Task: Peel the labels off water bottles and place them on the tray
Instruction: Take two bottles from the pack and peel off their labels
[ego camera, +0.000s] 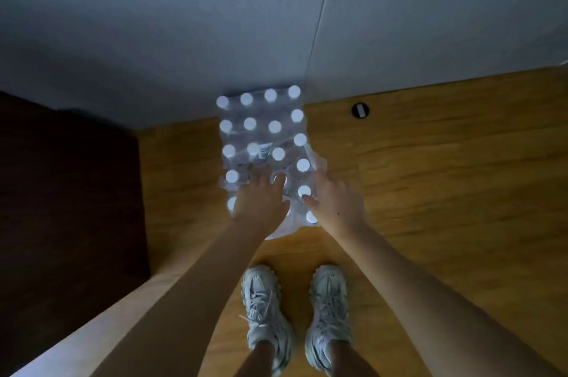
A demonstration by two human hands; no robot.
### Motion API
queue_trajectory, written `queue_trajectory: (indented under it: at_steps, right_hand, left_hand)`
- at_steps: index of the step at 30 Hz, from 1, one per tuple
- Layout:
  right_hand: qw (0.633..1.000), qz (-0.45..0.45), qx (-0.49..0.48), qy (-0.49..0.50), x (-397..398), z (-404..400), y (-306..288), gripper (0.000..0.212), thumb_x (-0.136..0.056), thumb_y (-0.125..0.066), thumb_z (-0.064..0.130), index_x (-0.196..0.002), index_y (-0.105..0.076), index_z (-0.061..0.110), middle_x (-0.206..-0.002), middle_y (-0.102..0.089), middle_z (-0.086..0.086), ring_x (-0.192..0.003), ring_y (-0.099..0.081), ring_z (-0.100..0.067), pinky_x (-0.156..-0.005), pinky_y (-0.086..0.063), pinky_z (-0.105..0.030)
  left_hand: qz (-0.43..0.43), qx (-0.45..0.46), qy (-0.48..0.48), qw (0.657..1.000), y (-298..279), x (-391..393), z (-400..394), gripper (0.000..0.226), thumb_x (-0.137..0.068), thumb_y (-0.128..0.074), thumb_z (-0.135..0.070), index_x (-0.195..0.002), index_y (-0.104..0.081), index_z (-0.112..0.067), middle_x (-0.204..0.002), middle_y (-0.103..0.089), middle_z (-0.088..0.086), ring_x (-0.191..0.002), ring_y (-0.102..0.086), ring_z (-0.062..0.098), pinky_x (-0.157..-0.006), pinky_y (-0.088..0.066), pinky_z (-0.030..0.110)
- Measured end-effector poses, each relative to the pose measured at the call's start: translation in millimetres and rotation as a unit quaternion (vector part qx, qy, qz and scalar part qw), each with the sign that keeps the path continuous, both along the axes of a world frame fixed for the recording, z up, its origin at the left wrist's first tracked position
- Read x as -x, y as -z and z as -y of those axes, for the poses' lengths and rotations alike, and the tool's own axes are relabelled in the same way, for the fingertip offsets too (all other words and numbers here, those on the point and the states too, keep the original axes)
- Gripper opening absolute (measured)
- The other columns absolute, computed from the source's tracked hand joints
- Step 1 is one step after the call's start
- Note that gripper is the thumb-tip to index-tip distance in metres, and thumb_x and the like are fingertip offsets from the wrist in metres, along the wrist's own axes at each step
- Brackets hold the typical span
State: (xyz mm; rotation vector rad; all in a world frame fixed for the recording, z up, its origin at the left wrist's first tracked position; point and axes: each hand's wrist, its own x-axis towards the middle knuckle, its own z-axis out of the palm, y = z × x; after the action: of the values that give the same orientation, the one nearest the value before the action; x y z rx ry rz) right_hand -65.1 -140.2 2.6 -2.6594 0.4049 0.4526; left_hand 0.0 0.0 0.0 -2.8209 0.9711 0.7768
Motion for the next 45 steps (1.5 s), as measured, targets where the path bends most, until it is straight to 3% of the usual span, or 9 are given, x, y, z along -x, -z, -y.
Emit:
queue_trajectory:
  at_steps: [5,9,12,17,23,30,36,39,45]
  right_hand:
    - [0.985,-0.037,0.133,-0.105,-3,-12,73,0.042,-0.090,-0.055,0.048,-0.119,-0.050,0.018,-0.094,-0.064,-0.004,-0.072,-0.066,-0.018,-0.054,-0.041,-0.025]
    - [0.984,-0.062,0.129,-0.105,-5,-13,107,0.029,-0.095,-0.052,0.033,-0.118,-0.054,0.016,-0.096,-0.066,-0.005,-0.080,-0.066,-0.021,-0.058,-0.042,-0.029]
    - [0.988,-0.056,0.112,-0.088,-9,-15,120,0.023,-0.094,-0.053,0.020,-0.117,-0.053,0.017,-0.088,-0.066,-0.005,-0.075,-0.066,-0.022,-0.055,-0.041,-0.029]
    - [0.996,-0.034,0.055,-0.058,-11,-13,113,0.020,-0.091,-0.057,0.021,-0.110,-0.053,0.016,-0.083,-0.067,-0.007,-0.071,-0.067,-0.024,-0.057,-0.052,-0.032]
    - [0.998,0.006,0.015,-0.055,-5,-7,54,0.024,-0.089,-0.061,0.027,-0.108,-0.052,0.016,-0.072,-0.055,-0.002,-0.064,-0.064,-0.023,-0.050,-0.038,-0.028]
    - [0.997,0.033,0.001,-0.071,7,1,-62,0.029,-0.089,-0.060,0.028,-0.113,-0.052,0.015,-0.078,-0.064,-0.005,-0.066,-0.065,-0.023,-0.053,-0.049,-0.031]
    - [0.993,0.051,0.028,-0.105,26,-5,-151,0.037,-0.086,-0.065,0.029,-0.118,-0.053,0.014,-0.072,-0.063,-0.001,-0.053,-0.053,-0.015,-0.043,-0.029,-0.020]
    - [0.990,0.034,0.049,-0.127,44,-13,-183,0.035,-0.087,-0.064,0.031,-0.116,-0.054,0.014,-0.075,-0.066,-0.001,-0.056,-0.061,-0.016,-0.046,-0.038,-0.023]
    - [0.992,0.046,0.055,-0.108,88,-40,-196,0.035,-0.083,-0.067,0.030,-0.112,-0.055,0.014,-0.077,-0.068,-0.002,-0.055,-0.061,-0.016,-0.041,-0.030,-0.019]
  left_hand:
    - [0.007,-0.059,0.017,0.998,83,-7,5,0.047,-0.097,-0.039,-0.035,-0.139,-0.029,-0.015,-0.141,-0.042,0.018,-0.128,-0.043,0.037,-0.098,-0.042,0.043]
    - [0.032,-0.049,0.053,0.997,114,-12,10,0.044,-0.098,-0.038,-0.017,-0.141,-0.030,-0.016,-0.127,-0.056,0.013,-0.115,-0.054,0.033,-0.079,-0.050,0.038]
    - [0.065,-0.023,0.018,0.997,124,-16,15,0.040,-0.095,-0.050,-0.024,-0.133,-0.038,-0.019,-0.108,-0.066,0.003,-0.094,-0.065,0.022,-0.064,-0.047,0.029]
    - [0.040,0.021,0.008,0.999,122,-17,12,0.050,-0.094,-0.052,-0.018,-0.139,-0.032,-0.017,-0.103,-0.067,0.005,-0.087,-0.068,0.024,-0.066,-0.051,0.031]
    - [0.023,0.071,-0.040,0.996,58,-9,6,0.037,-0.094,-0.049,-0.020,-0.129,-0.039,-0.014,-0.099,-0.066,0.012,-0.083,-0.066,0.031,-0.063,-0.050,0.037]
    - [0.031,0.131,-0.084,0.987,-64,7,4,0.034,-0.089,-0.058,-0.017,-0.120,-0.045,-0.013,-0.103,-0.067,0.014,-0.082,-0.066,0.036,-0.060,-0.048,0.038]
    - [0.051,0.149,-0.094,0.983,-149,36,-14,0.036,-0.086,-0.064,-0.018,-0.115,-0.045,-0.013,-0.086,-0.067,0.011,-0.067,-0.066,0.033,-0.052,-0.044,0.033]
    - [0.053,0.148,-0.089,0.984,-174,59,-27,0.040,-0.087,-0.063,-0.023,-0.121,-0.045,-0.013,-0.090,-0.066,0.011,-0.069,-0.065,0.032,-0.053,-0.036,0.031]
    - [0.036,0.155,-0.057,0.986,-182,103,-59,0.035,-0.091,-0.056,-0.031,-0.121,-0.045,-0.016,-0.094,-0.064,0.008,-0.076,-0.065,0.031,-0.057,-0.035,0.031]
